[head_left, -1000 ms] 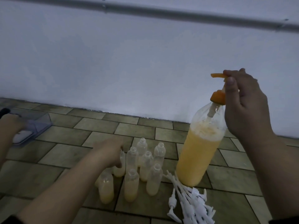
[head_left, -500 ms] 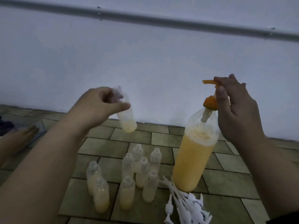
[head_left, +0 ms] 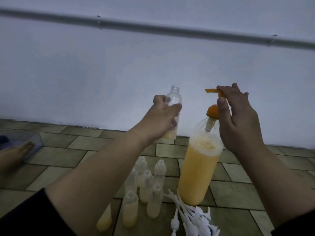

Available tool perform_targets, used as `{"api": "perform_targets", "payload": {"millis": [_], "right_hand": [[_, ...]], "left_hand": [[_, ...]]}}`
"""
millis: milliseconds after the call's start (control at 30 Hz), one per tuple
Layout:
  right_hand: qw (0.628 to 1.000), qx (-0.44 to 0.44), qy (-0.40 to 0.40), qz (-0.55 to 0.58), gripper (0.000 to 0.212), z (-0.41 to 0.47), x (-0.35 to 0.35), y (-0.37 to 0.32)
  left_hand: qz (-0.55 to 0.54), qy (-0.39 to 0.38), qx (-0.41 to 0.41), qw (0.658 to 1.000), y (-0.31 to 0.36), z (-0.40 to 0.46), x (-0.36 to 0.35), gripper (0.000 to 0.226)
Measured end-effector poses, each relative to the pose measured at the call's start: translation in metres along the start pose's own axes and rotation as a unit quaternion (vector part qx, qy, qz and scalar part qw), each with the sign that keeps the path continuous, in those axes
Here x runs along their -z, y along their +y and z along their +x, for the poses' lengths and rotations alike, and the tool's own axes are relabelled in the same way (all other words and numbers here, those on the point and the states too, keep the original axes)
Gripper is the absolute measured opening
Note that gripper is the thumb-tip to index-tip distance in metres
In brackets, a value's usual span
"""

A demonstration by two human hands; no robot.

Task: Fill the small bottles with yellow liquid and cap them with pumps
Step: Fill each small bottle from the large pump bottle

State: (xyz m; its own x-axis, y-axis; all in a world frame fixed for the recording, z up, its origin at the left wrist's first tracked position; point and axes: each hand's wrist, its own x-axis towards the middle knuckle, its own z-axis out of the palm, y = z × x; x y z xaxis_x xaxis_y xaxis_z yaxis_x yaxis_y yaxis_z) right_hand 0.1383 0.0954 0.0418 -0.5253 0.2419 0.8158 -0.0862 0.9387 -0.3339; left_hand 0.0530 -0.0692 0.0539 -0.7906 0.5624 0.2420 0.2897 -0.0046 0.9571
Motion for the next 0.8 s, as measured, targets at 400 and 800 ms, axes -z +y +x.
{"api": "perform_targets", "payload": {"millis": [400,800], "right_hand": [[1.0,-0.012,0.0,-0.01,0.049,-0.002,-0.001,-0.006],[1.0,-0.003,0.018,-0.005,0.052,-0.002,-0.007,-0.003]], "left_hand": [[0.207,0.039,-0.162,0.964,0.008,0.003,-0.01,0.044],[0.476,0.09,-0.269,0.832,0.025,0.011,-0.015,0.054]]}}
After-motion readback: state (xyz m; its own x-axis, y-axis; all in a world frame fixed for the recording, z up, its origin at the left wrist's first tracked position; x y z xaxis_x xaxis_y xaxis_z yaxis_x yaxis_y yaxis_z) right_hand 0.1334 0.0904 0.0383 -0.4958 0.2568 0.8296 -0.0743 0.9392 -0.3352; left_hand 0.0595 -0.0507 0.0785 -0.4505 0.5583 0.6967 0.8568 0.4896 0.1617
